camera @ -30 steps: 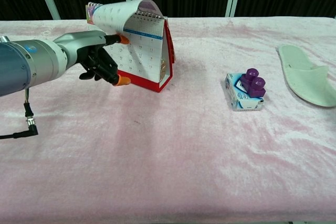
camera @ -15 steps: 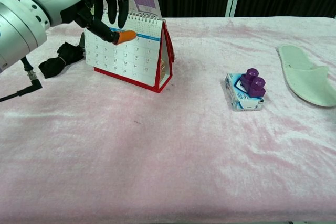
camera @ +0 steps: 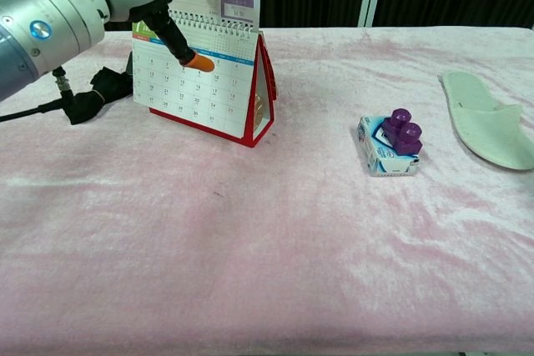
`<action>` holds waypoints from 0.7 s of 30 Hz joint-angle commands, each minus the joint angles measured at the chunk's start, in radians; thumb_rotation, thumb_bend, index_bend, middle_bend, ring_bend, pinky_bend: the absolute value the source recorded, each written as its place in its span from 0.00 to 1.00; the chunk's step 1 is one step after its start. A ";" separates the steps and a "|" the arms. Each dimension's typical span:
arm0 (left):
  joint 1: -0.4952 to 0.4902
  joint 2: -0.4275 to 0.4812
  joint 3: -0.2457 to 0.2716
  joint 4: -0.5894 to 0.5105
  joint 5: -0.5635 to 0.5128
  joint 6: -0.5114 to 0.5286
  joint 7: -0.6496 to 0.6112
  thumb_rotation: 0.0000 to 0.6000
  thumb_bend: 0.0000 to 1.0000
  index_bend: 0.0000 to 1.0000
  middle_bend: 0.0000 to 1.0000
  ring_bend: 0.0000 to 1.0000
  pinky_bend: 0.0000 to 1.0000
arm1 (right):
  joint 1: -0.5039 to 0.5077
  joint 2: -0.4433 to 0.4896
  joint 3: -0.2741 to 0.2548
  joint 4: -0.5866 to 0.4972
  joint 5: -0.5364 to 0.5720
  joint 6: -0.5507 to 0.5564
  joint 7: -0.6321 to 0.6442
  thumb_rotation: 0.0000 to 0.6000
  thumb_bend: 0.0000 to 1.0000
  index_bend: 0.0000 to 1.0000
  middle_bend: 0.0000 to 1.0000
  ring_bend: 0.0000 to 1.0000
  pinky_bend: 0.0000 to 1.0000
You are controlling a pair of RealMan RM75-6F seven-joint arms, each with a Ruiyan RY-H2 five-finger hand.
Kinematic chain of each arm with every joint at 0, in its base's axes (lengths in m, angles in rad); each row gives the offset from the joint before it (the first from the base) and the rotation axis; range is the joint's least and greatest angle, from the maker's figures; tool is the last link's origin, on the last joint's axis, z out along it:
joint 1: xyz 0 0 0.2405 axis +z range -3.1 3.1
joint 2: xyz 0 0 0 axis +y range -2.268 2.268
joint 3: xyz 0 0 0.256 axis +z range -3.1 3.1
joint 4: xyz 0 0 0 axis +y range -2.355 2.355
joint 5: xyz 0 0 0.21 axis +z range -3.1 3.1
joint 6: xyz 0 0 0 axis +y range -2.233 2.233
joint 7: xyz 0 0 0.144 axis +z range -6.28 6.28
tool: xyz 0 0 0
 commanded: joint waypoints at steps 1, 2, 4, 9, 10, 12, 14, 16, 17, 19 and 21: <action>-0.077 0.034 -0.048 0.023 -0.159 -0.123 0.155 1.00 0.00 0.00 0.04 0.00 0.00 | 0.000 0.000 0.001 -0.002 0.003 -0.002 0.001 1.00 0.13 0.10 0.07 0.07 0.18; -0.092 0.039 -0.057 0.029 -0.200 -0.146 0.185 1.00 0.00 0.00 0.03 0.00 0.00 | 0.000 0.001 0.001 -0.002 0.003 -0.002 0.002 1.00 0.13 0.10 0.07 0.07 0.18; -0.120 0.043 -0.078 0.035 -0.280 -0.178 0.231 1.00 0.00 0.00 0.03 0.00 0.00 | 0.000 0.001 0.000 -0.003 0.003 -0.003 0.002 1.00 0.13 0.10 0.07 0.07 0.18; -0.173 0.037 -0.114 0.062 -0.421 -0.208 0.291 1.00 0.00 0.00 0.03 0.00 0.03 | 0.001 0.002 0.001 -0.004 0.006 -0.007 0.004 1.00 0.13 0.10 0.07 0.07 0.18; -0.184 0.035 -0.117 0.072 -0.452 -0.213 0.306 1.00 0.00 0.00 0.04 0.01 0.06 | 0.001 0.002 0.002 -0.004 0.007 -0.007 0.005 1.00 0.13 0.10 0.07 0.07 0.18; -0.203 0.031 -0.119 0.088 -0.510 -0.223 0.332 1.00 0.00 0.00 0.07 0.05 0.14 | 0.002 0.002 0.003 -0.004 0.009 -0.008 0.007 1.00 0.13 0.10 0.07 0.07 0.18; -0.215 0.028 -0.119 0.099 -0.559 -0.232 0.346 1.00 0.00 0.00 0.16 0.15 0.23 | 0.002 0.002 0.004 -0.004 0.010 -0.008 0.008 1.00 0.13 0.11 0.07 0.07 0.18; -0.226 0.023 -0.117 0.110 -0.604 -0.237 0.359 1.00 0.00 0.00 0.23 0.22 0.30 | 0.002 0.002 0.005 -0.004 0.012 -0.009 0.010 1.00 0.13 0.11 0.07 0.07 0.18; -0.230 0.022 -0.116 0.113 -0.616 -0.237 0.364 1.00 0.00 0.00 0.26 0.24 0.32 | 0.002 0.002 0.005 -0.004 0.013 -0.009 0.011 1.00 0.13 0.11 0.07 0.07 0.18; -0.242 0.018 -0.108 0.124 -0.654 -0.239 0.379 1.00 0.00 0.00 0.29 0.26 0.32 | 0.001 0.003 0.005 -0.005 0.015 -0.010 0.013 1.00 0.13 0.11 0.07 0.07 0.18; -0.251 0.015 -0.100 0.134 -0.676 -0.238 0.386 1.00 0.00 0.00 0.31 0.27 0.32 | 0.001 0.003 0.006 -0.006 0.015 -0.010 0.012 1.00 0.13 0.11 0.07 0.07 0.18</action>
